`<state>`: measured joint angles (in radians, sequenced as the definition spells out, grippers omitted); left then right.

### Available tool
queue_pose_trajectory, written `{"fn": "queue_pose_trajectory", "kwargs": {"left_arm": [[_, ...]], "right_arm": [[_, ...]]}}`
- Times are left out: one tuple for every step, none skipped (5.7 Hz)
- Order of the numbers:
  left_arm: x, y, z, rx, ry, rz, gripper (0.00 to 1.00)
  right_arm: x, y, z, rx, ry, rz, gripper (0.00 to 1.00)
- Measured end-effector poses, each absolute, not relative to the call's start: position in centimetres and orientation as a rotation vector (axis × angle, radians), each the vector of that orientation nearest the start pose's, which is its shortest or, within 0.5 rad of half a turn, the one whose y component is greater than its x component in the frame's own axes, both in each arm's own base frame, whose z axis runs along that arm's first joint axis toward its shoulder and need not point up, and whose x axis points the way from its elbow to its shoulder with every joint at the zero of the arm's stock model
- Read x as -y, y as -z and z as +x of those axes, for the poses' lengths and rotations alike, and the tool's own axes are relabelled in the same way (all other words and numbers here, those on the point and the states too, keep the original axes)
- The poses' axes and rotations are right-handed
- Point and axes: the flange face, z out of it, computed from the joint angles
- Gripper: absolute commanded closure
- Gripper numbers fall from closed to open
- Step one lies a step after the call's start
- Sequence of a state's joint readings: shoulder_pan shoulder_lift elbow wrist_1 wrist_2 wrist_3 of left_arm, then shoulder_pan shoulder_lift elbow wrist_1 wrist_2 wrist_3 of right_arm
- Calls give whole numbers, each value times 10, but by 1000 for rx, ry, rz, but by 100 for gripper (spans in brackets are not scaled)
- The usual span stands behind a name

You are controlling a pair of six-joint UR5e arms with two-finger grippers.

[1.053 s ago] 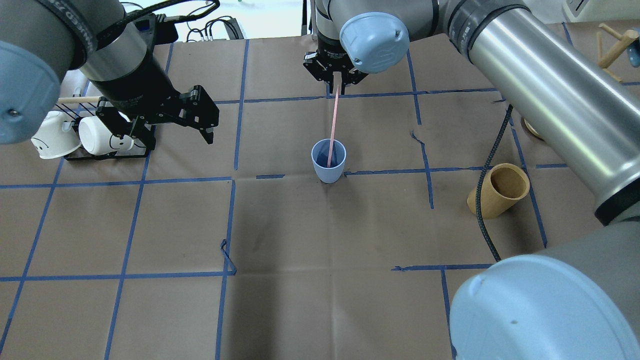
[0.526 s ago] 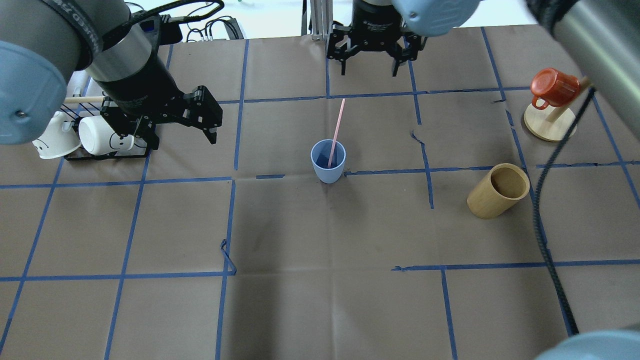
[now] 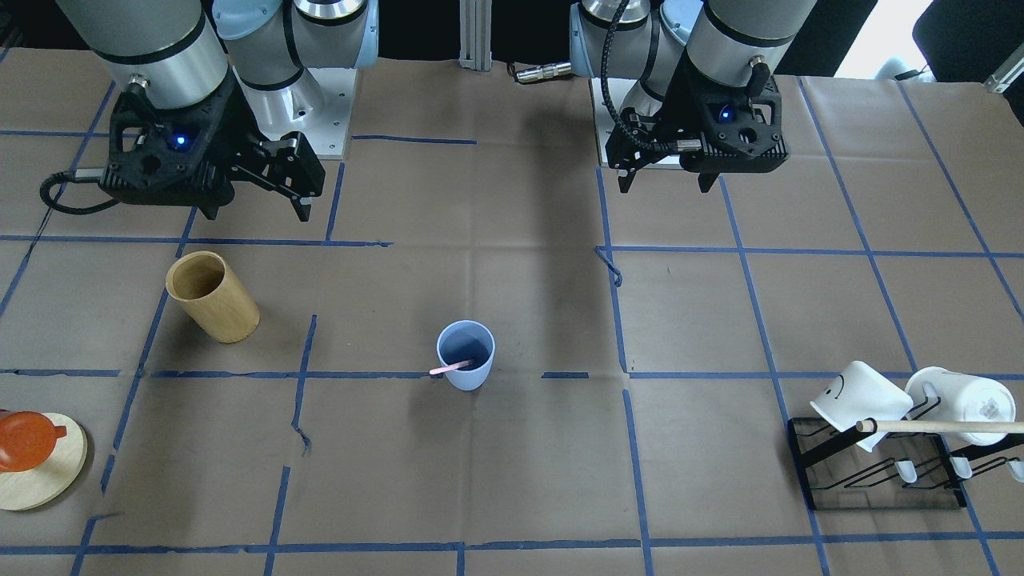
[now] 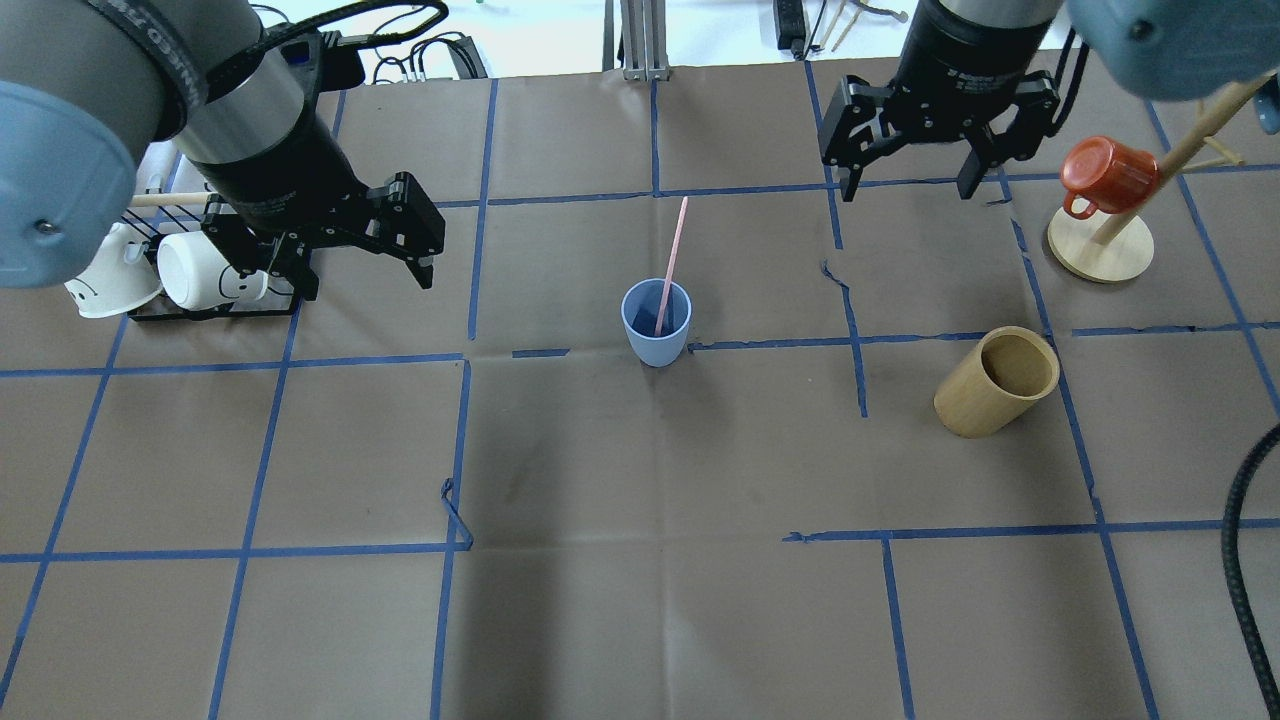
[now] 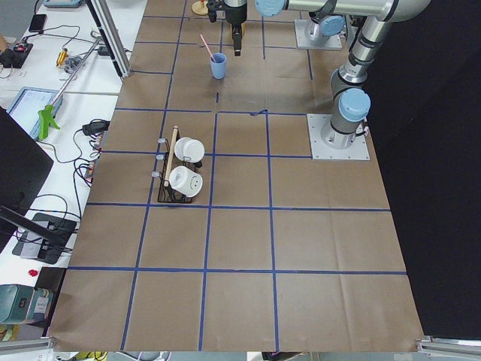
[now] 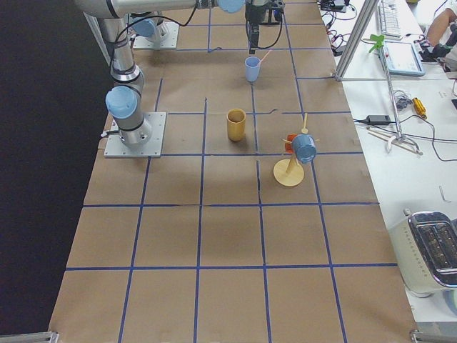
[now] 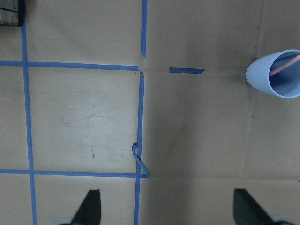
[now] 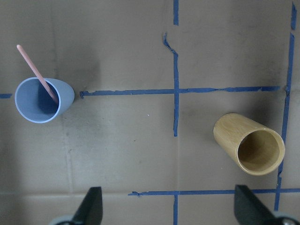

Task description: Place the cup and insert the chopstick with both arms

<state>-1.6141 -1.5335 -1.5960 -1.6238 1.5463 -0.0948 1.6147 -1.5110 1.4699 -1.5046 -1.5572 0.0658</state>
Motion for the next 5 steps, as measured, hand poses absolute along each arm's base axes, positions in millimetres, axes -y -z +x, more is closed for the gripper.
{"fn": "queue_pose_trajectory", "kwargs": {"left_arm": [[465, -488, -156, -3161, -69, -83, 1], [466, -487, -156, -3160, -70, -84, 1], [466, -488, -156, -3161, -68, -85, 1], [466, -488, -156, -3162, -67, -84, 1], [466, -488, -157, -3162, -67, -84, 1]], "right_arm": [[500, -501, 148, -3140, -39, 51, 0], [499, -500, 142, -3144, -41, 67, 0], [499, -501, 140, -3146, -41, 73, 0], [499, -502, 139, -3146, -37, 73, 0], [499, -502, 140, -3146, -36, 73, 0]]}}
